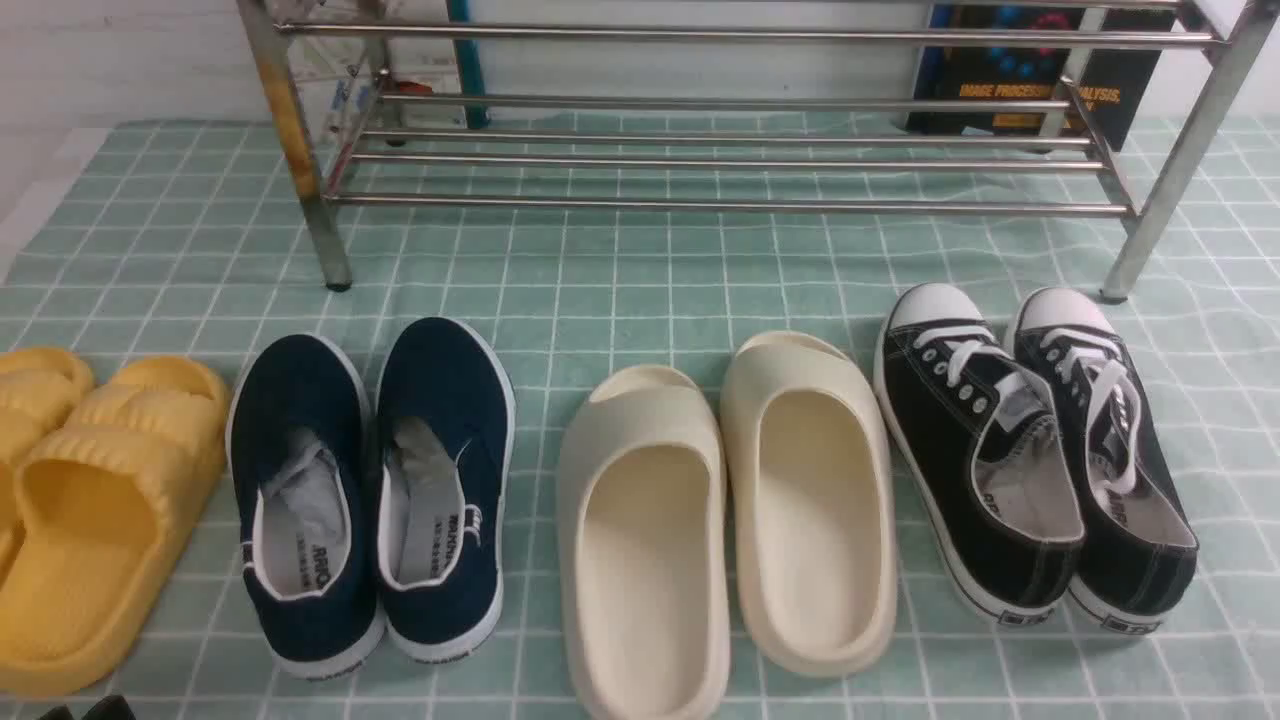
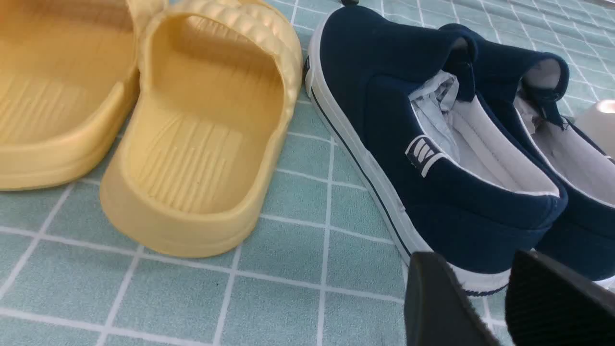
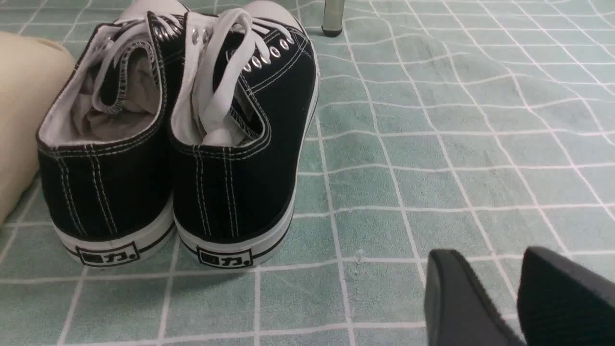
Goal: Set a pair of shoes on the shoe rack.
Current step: Use the left arm to grab the shoe closest to it
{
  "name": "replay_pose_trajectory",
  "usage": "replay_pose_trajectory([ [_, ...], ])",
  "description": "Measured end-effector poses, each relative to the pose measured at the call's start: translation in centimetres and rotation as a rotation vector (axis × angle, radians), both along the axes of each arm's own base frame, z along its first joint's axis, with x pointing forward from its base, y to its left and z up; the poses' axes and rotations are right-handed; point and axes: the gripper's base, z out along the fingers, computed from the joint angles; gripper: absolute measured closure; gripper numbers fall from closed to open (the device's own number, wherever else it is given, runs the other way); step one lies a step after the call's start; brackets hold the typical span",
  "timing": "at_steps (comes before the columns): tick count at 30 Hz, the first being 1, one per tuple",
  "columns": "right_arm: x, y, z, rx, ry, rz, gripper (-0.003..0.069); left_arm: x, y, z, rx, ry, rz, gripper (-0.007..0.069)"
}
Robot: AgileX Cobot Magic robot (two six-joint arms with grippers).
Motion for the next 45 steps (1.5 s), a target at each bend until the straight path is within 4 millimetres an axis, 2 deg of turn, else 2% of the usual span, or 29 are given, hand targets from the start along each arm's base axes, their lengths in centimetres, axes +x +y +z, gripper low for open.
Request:
replay_pose_trajectory([
  [1,0.0,0.0,0.0,0.000,0.000,0.000,0.0419,0.0,-0.2,0.1,-0.064,-0.004,0.001,0.0386],
  [5,0.0,0.0,0.0,0.000,0.000,0.000,0.0419,0.0,-0.2,0.1,-0.092,-0.008,0.003,0.0386],
  [8,0.0,0.0,0.0,0.000,0.000,0.000,0.0419,0.1,-0.4,0.3,-0.179,-0.025,0.009,0.0386],
  [17,0.0,0.0,0.0,0.000,0.000,0.000,0.0419,0.1,-0.5,0.4,-0.211,-0.028,0.010,0.0386],
  [19,0.0,0.0,0.0,0.000,0.000,0.000,0.0419,0.2,-0.9,1.0,-0.542,-0.057,0.043,0.0386],
  [20,0.0,0.0,0.0,0.000,0.000,0.000,0.0419,0.2,-1.1,1.2,-0.657,-0.063,0.052,0.0386],
  [21,0.0,0.0,0.0,0.000,0.000,0.000,0.0419,0.2,-1.1,1.2,-0.689,-0.063,0.057,0.0386],
  [22,0.0,0.0,0.0,0.000,0.000,0.000,0.0419,0.2,-1.2,1.6,-0.875,-0.074,0.075,0.0386],
  [24,0.0,0.0,0.0,0.000,0.000,0.000,0.0419,0.3,-1.3,1.9,-1.017,-0.076,0.088,0.0386],
  [29,0.0,0.0,0.0,0.000,0.000,0.000,0.0419,0.3,-1.2,2.1,-1.085,-0.098,0.098,0.0386],
  [34,0.0,0.0,0.0,0.000,0.000,0.000,0.0419,0.3,-1.1,2.3,-1.068,-0.121,0.097,0.0386],
  [35,0.0,0.0,0.0,0.000,0.000,0.000,0.0419,0.3,-1.1,2.7,-1.031,-0.131,0.081,0.0386],
  [37,0.0,0.0,0.0,0.001,0.000,0.000,0.0419,-0.1,-1.3,5.0,-0.923,-0.181,0.010,0.0386],
  [38,0.0,0.0,0.0,0.001,0.000,0.000,0.0419,-0.1,-1.3,5.0,-0.923,-0.181,0.010,0.0386],
  [40,0.0,0.0,0.0,0.001,0.000,0.000,0.0419,-1.5,-1.6,9.8,-0.707,-0.319,-0.099,0.0386],
  [43,0.0,0.0,0.0,0.001,0.000,0.000,0.0419,-2.4,-1.9,13.6,-0.545,-0.345,-0.160,0.0386],
  [44,0.0,0.0,0.0,0.001,0.000,0.000,0.0419,-2.3,-1.9,14.6,-0.506,-0.325,-0.163,0.0386],
  [45,0.0,0.0,0.0,0.001,0.000,0.000,0.0419,-1.5,-2.1,15.7,-0.441,-0.230,-0.168,0.0386],
])
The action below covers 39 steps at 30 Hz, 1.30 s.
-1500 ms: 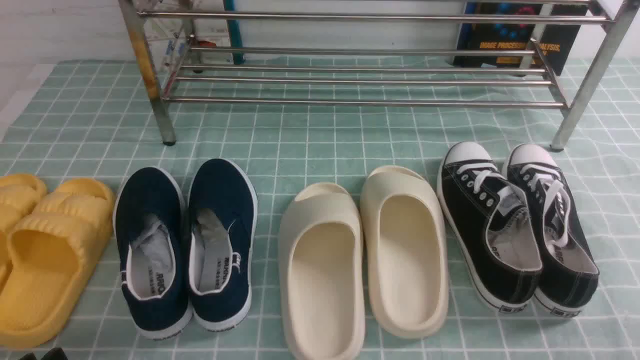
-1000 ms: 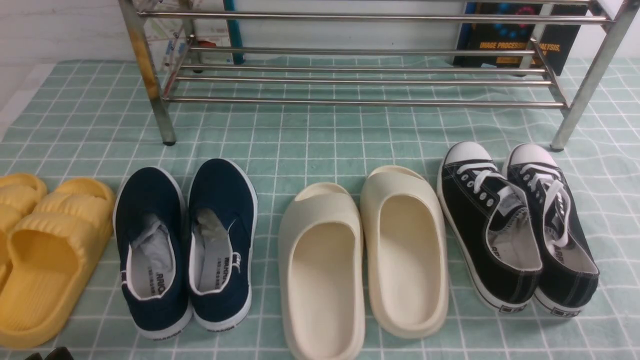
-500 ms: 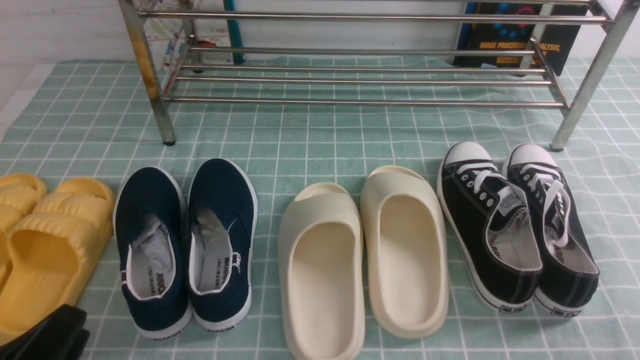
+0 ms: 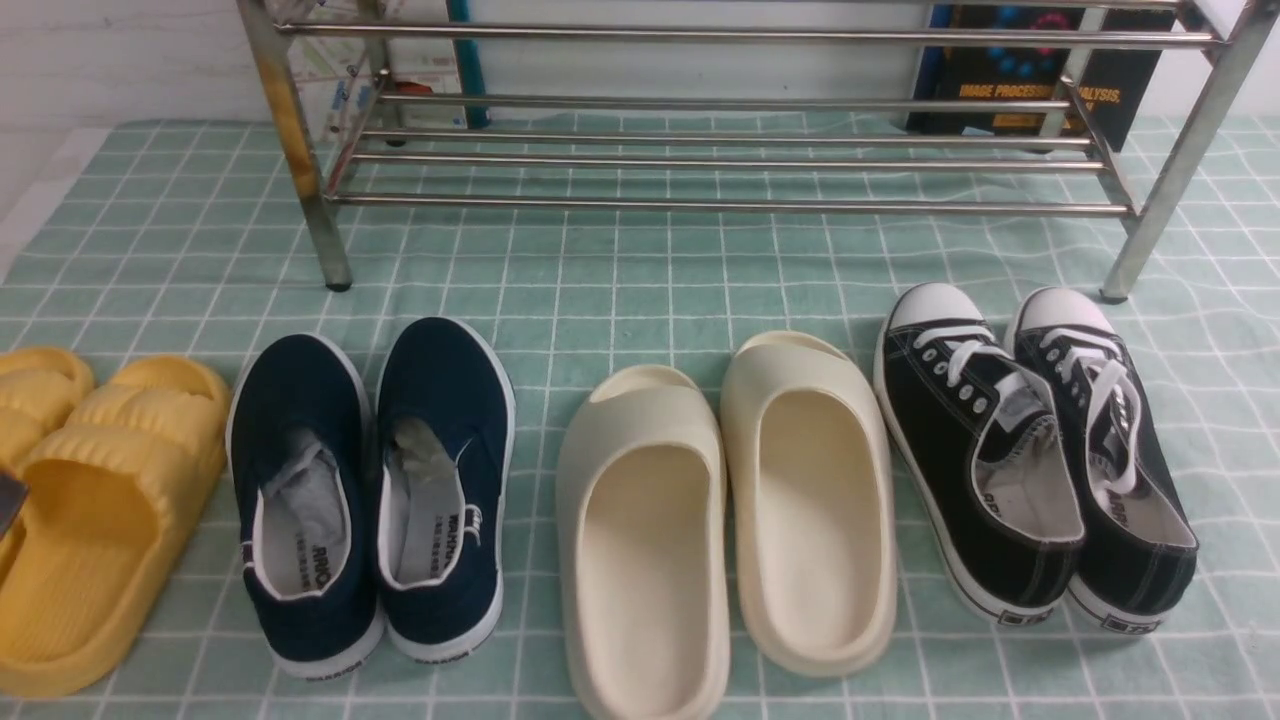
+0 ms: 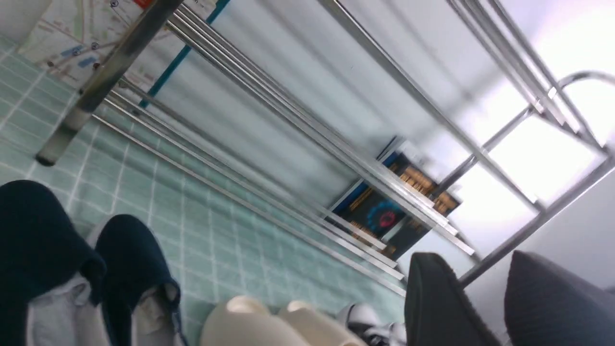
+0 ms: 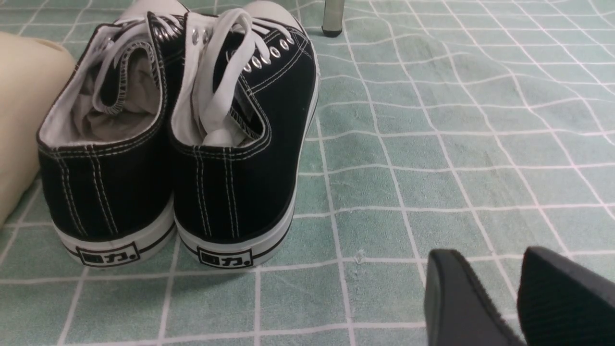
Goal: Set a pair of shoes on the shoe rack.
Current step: Use the left arm to grab the shoe closest to it
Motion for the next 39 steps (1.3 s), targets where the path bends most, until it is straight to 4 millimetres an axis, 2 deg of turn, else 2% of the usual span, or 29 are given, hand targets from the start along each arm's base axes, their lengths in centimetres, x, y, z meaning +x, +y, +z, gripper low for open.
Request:
replay_pose_trajectory([
  [3,0.0,0.0,0.0,0.000,0.000,0.000,0.0419,2.5,0.1,0.9,0.147,0.250,-0.005,0.0386],
  [4,0.0,0.0,0.0,0.000,0.000,0.000,0.0419,2.5,0.1,0.9,0.147,0.250,-0.005,0.0386],
  [5,0.0,0.0,0.0,0.000,0.000,0.000,0.0419,4.0,0.4,0.7,0.237,0.424,-0.001,0.0386],
  [6,0.0,0.0,0.0,0.000,0.000,0.000,0.0419,5.3,0.8,0.3,0.317,0.547,0.011,0.0386],
  [8,0.0,0.0,0.0,0.000,0.000,0.000,0.0419,6.4,1.1,-0.2,0.367,0.655,0.012,0.0386],
  [9,0.0,0.0,0.0,0.000,0.000,0.000,0.0419,7.7,1.5,-1.2,0.433,0.782,0.018,0.0386],
  [11,0.0,0.0,0.0,0.000,0.000,0.000,0.0419,8.5,1.7,-1.9,0.458,0.852,0.014,0.0386],
  [14,0.0,0.0,0.0,0.000,0.000,0.000,0.0419,10.8,1.6,-4.1,0.468,1.048,-0.030,0.0386],
  [15,0.0,0.0,0.0,0.000,0.000,0.000,0.0419,10.9,1.6,-4.2,0.466,1.056,-0.034,0.0386],
  [17,0.0,0.0,0.0,0.001,0.000,0.000,0.0419,12.5,1.2,-4.8,0.446,1.128,-0.080,0.0386],
  [21,0.0,0.0,0.0,0.001,0.000,0.000,0.0419,14.6,0.9,-4.4,0.467,1.181,-0.155,0.0386],
  [22,0.0,0.0,0.0,0.001,0.000,0.000,0.0419,15.9,0.8,-3.8,0.479,1.195,-0.174,0.0386],
  [25,0.0,0.0,0.0,0.001,0.000,0.000,0.0419,17.6,0.8,-4.0,0.495,1.224,-0.183,0.0386],
  [29,0.0,0.0,0.0,-0.001,0.000,0.000,0.0419,20.0,1.2,-5.8,0.536,1.295,-0.180,0.0386],
  [35,0.0,0.0,0.0,-0.001,0.000,0.000,0.0419,21.9,1.1,-8.8,0.539,1.387,-0.195,0.0386],
  [37,0.0,0.0,0.0,-0.001,0.000,0.000,0.0419,22.1,0.8,-9.1,0.551,1.395,-0.202,0.0386],
  [39,0.0,0.0,0.0,-0.001,0.000,0.000,0.0419,22.1,-0.3,-9.2,0.617,1.380,-0.231,0.0386],
])
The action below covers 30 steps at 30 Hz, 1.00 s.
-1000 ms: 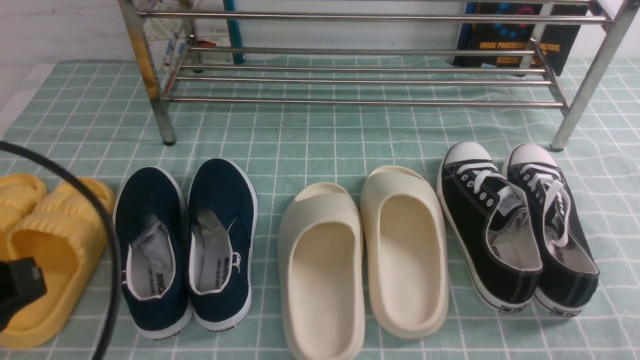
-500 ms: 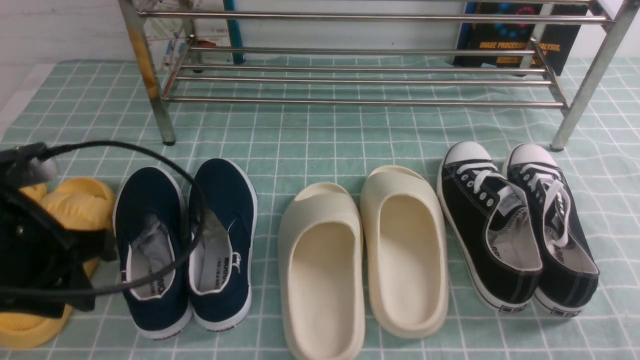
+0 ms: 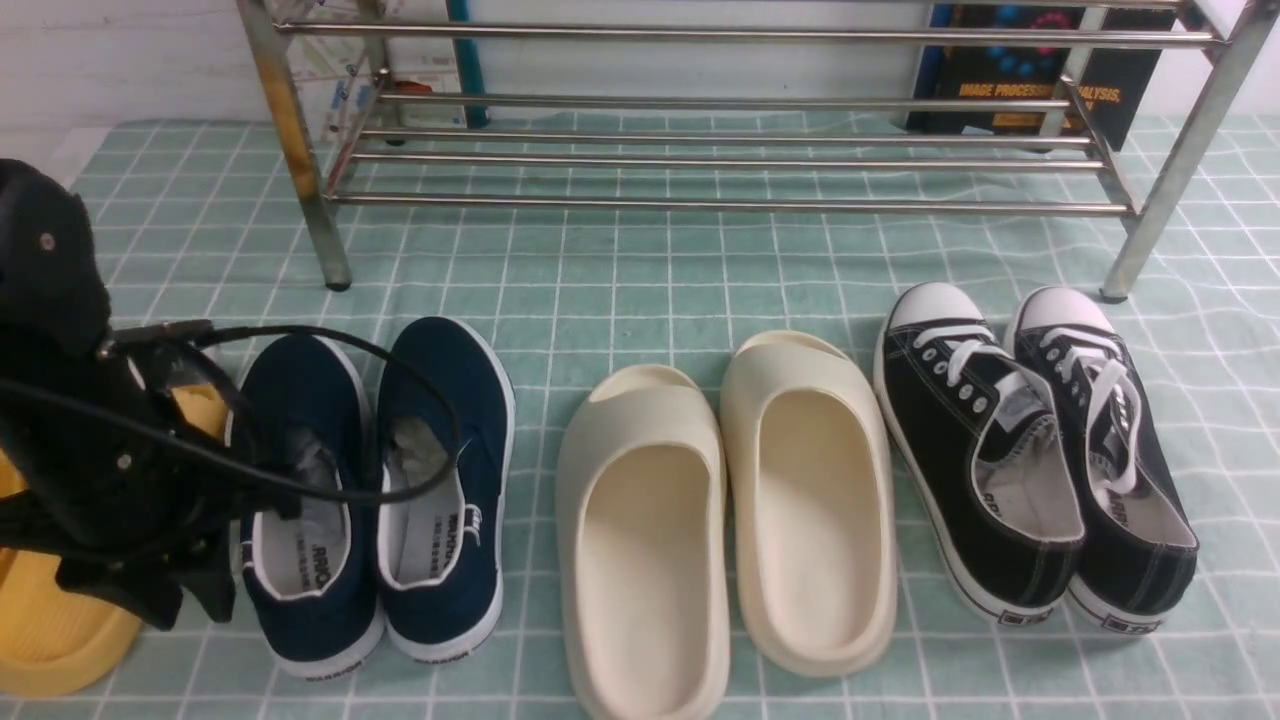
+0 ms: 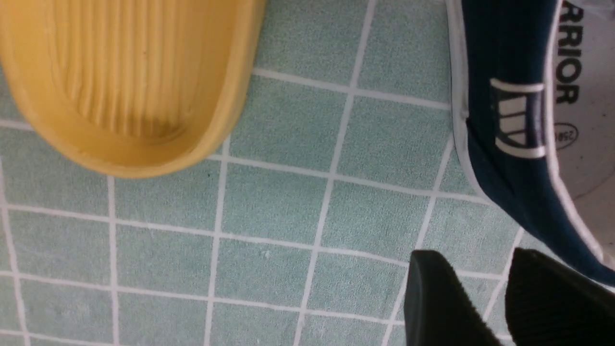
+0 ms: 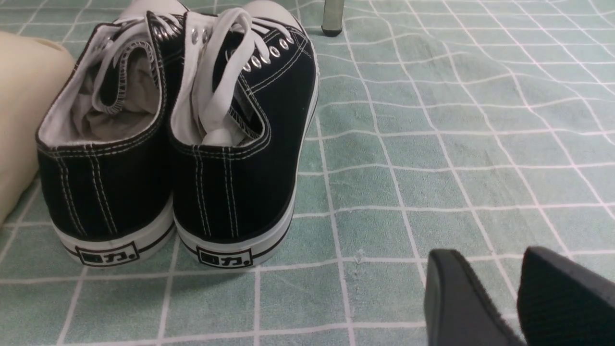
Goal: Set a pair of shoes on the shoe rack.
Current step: Use the left arm to grab the shoe closest to it
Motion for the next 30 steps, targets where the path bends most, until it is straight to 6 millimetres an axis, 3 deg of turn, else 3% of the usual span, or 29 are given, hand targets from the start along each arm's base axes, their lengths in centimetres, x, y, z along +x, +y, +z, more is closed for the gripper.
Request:
replay_pose_trajectory([
  [4,0.0,0.0,0.0,0.000,0.000,0.000,0.0419,0.0,-1.8,0.0,0.051,-0.037,-0.076,0.0386],
  [8,0.0,0.0,0.0,0.000,0.000,0.000,0.0419,0.5,-2.3,0.1,0.042,-0.101,-0.013,0.0386],
  [15,0.0,0.0,0.0,0.000,0.000,0.000,0.0419,1.5,-0.7,0.2,-0.011,-0.169,0.137,0.0316],
  [19,0.0,0.0,0.0,0.000,0.000,0.000,0.0419,2.0,0.5,0.2,-0.045,-0.201,0.213,0.0214],
  [26,0.0,0.0,0.0,0.000,0.000,0.000,0.0419,3.4,0.5,-2.2,-0.062,-0.164,0.242,0.0179],
  [30,0.0,0.0,0.0,0.000,0.000,0.000,0.0419,4.2,0.5,-4.0,-0.057,-0.143,0.235,0.0225],
])
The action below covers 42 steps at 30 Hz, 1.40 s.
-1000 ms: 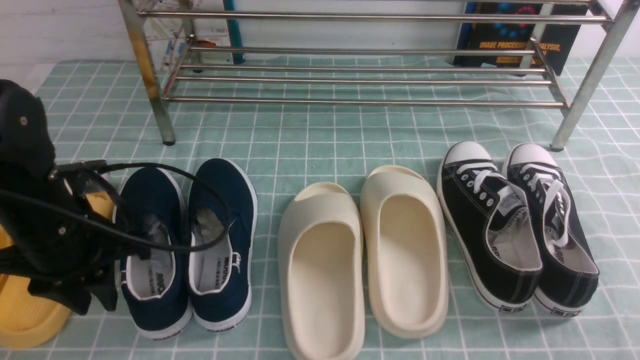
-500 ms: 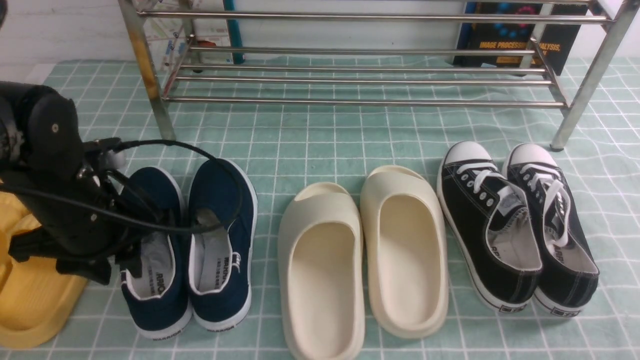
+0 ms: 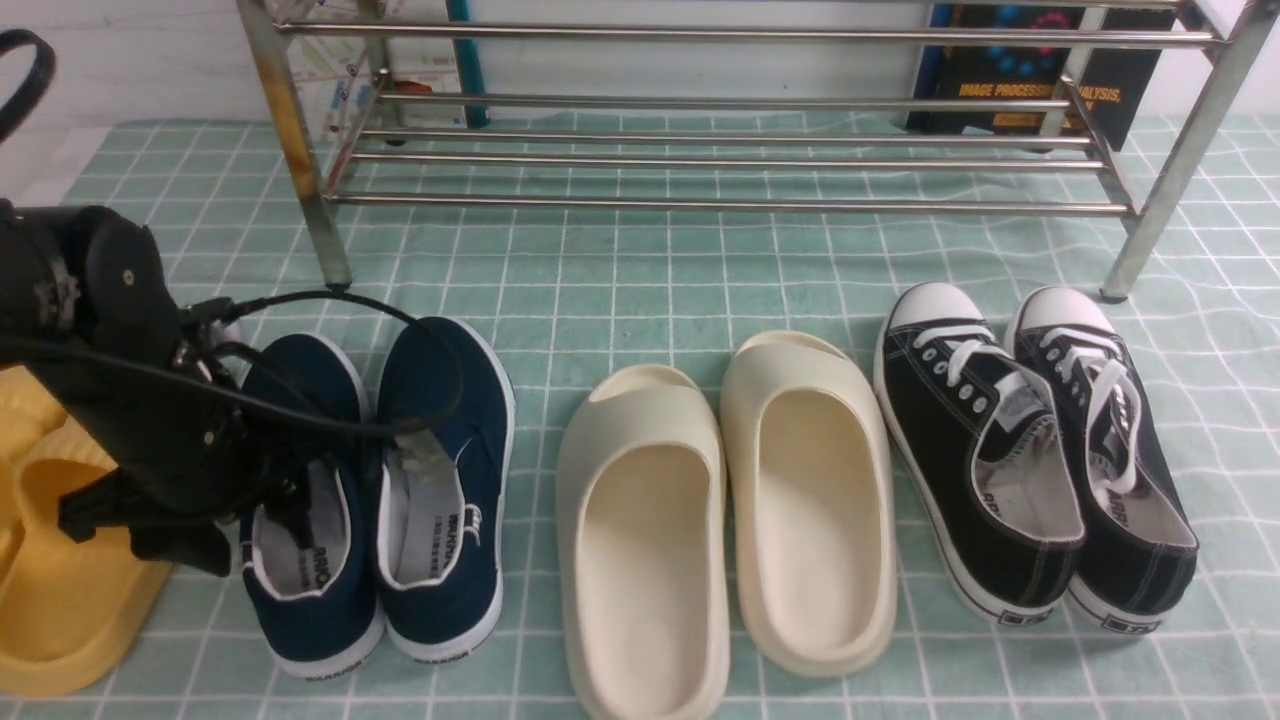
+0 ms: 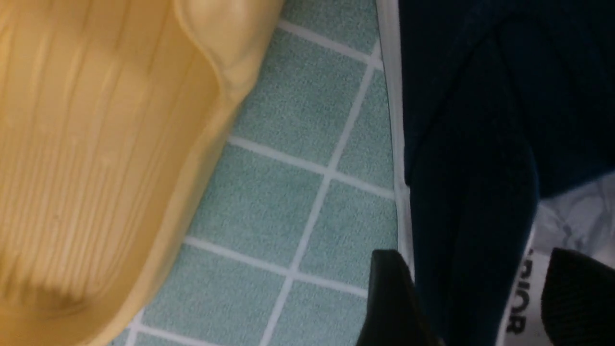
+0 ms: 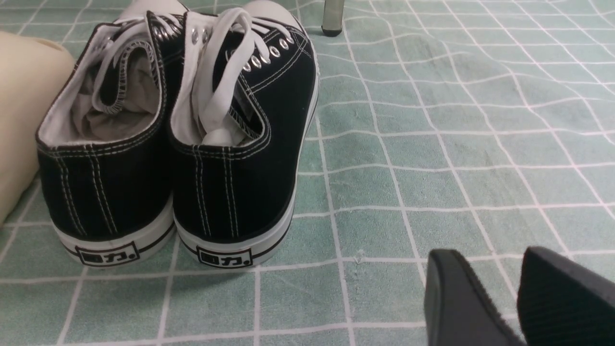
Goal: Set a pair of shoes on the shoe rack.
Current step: Use the left arm to grab the shoe closest to it, then use the left arm to put a shoe into the shoe rack
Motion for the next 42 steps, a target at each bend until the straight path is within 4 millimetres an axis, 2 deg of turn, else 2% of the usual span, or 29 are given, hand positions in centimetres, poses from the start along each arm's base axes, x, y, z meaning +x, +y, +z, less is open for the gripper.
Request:
replay_pose_trajectory([
  [3,0.0,0.0,0.0,0.000,0.000,0.000,0.0419,0.2,0.0,-0.5,0.003,0.006,-0.005,0.0331],
  [6,0.0,0.0,0.0,0.000,0.000,0.000,0.0419,0.2,0.2,-0.5,0.026,0.011,-0.022,0.0513],
  [9,0.0,0.0,0.0,0.000,0.000,0.000,0.0419,0.1,0.3,-0.2,0.039,0.003,-0.029,0.0617],
  [11,0.0,0.0,0.0,0.000,0.000,0.000,0.0419,-0.3,0.4,0.8,0.040,-0.024,-0.030,0.0619],
  [14,0.0,0.0,0.0,0.000,0.000,0.000,0.0419,-1.5,0.5,3.4,0.044,-0.075,-0.041,0.0618],
  [15,0.0,0.0,0.0,0.000,0.000,0.000,0.0419,-1.5,0.5,3.4,0.044,-0.072,-0.042,0.0618],
  [18,0.0,0.0,0.0,0.000,0.000,0.000,0.0419,-2.9,0.3,7.5,0.030,-0.152,-0.082,0.0618],
  [22,0.0,0.0,0.0,0.000,0.000,0.000,0.0419,-2.6,-0.4,10.8,-0.031,-0.208,-0.156,0.0618],
  [26,0.0,0.0,0.0,0.000,0.000,0.000,0.0419,-1.6,-1.1,12.0,-0.094,-0.234,-0.201,0.0618],
  [27,0.0,0.0,0.0,0.000,0.000,0.000,0.0419,-0.4,-1.6,12.4,-0.131,-0.246,-0.221,0.0618],
  [28,0.0,0.0,0.0,0.000,0.000,0.000,0.0419,-0.2,-1.6,12.4,-0.131,-0.246,-0.224,0.0618],
  [29,0.0,0.0,0.0,0.000,0.000,0.000,0.0419,1.1,-1.9,12.3,-0.154,-0.246,-0.244,0.0618],
  [30,0.0,0.0,0.0,0.000,0.000,0.000,0.0419,1.6,-2.0,12.5,-0.158,-0.254,-0.248,0.0618],
  [33,0.0,0.0,0.0,0.000,0.000,0.000,0.0419,5.6,-2.4,12.0,-0.179,-0.257,-0.264,0.0618],
  [36,0.0,0.0,0.0,0.000,0.000,0.000,0.0419,8.0,-2.6,12.0,-0.178,-0.269,-0.271,0.0618],
  [37,0.0,0.0,0.0,0.000,0.000,0.000,0.0419,9.9,-2.7,11.9,-0.181,-0.269,-0.275,0.0618],
  [39,0.0,0.0,0.0,0.000,0.000,0.000,0.0419,11.4,-2.8,11.3,-0.183,-0.260,-0.280,0.0618],
  [42,0.0,0.0,0.0,0.000,0.000,0.000,0.0419,14.9,-3.1,10.9,-0.188,-0.276,-0.281,0.0618],
])
